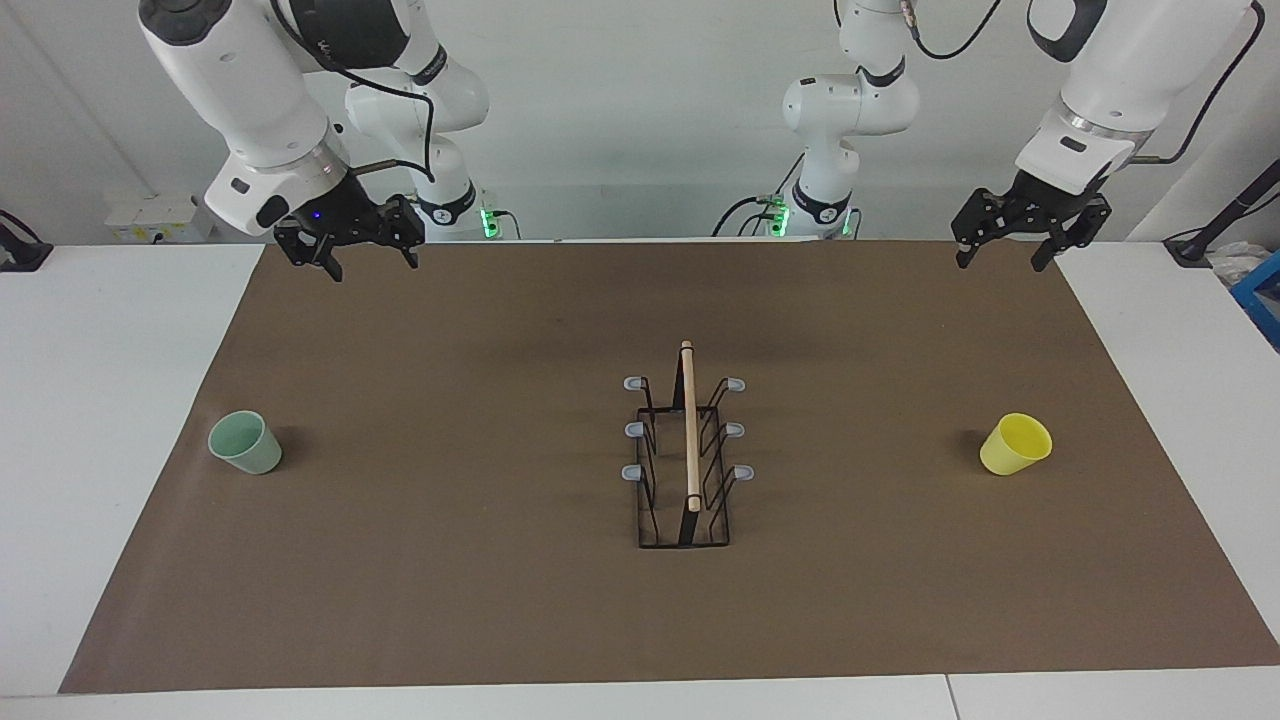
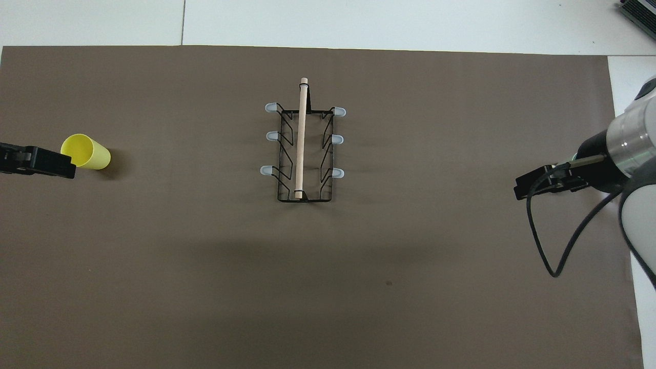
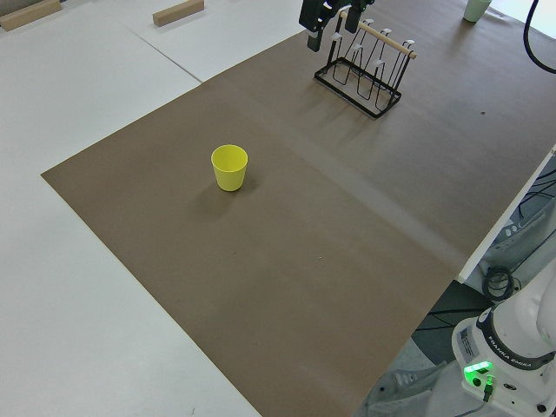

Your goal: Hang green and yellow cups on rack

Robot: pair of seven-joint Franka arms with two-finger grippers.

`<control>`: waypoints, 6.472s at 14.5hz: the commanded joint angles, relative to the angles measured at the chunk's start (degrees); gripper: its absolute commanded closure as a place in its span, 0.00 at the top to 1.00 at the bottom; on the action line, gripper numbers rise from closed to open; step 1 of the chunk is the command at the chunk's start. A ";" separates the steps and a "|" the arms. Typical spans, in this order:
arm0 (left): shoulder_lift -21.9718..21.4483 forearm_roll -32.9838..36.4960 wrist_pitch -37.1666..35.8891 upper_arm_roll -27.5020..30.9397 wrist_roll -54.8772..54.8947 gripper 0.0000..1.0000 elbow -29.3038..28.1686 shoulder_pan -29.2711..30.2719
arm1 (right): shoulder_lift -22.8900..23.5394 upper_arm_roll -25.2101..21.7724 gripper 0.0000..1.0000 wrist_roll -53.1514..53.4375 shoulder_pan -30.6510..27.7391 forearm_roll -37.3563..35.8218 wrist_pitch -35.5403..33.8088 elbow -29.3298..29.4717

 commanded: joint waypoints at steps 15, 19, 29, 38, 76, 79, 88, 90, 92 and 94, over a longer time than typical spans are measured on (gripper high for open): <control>0.71 -0.40 -0.20 0.65 -1.06 1.00 -0.32 -0.45 | 0.94 0.06 1.00 0.36 -1.22 0.18 -0.81 1.92; 5.10 -0.66 -0.38 2.41 -1.42 1.00 2.65 -1.06 | 0.94 0.06 1.00 0.36 -1.22 0.18 -0.81 1.92; 24.43 -14.98 -0.74 17.86 -14.24 1.00 16.73 -2.73 | 0.94 1.03 1.00 0.36 -2.80 0.27 -0.81 1.84; 40.79 -24.30 9.18 25.26 -26.81 1.00 22.62 -0.18 | 0.94 2.44 1.00 -3.41 -3.77 -1.04 -0.72 1.84; 32.89 -61.31 21.68 26.14 -56.08 0.00 -9.82 -0.44 | 7.52 2.52 1.00 -44.36 2.74 -50.34 26.95 -20.75; 32.28 -60.70 22.56 25.96 -56.17 0.00 -5.88 -0.88 | 9.29 2.52 1.00 -47.79 1.15 -56.57 28.46 -21.97; 24.20 -47.69 20.10 24.39 -56.08 0.00 0.38 -5.10 | 18.76 2.44 1.00 -46.53 -0.61 -81.72 38.48 -28.40; 22.26 -47.60 20.71 23.77 -55.91 0.00 0.38 -5.28 | 20.18 2.44 1.00 -42.02 -0.61 -84.27 38.30 -28.57; 19.19 -47.51 19.49 23.33 -56.08 0.00 0.12 -5.37 | 21.32 2.44 1.00 -40.61 -1.39 -86.21 38.48 -28.49; 16.38 -46.99 17.39 22.10 -55.04 0.00 -0.23 -5.54 | 22.29 2.44 1.00 -34.48 -2.71 -89.98 38.39 -28.66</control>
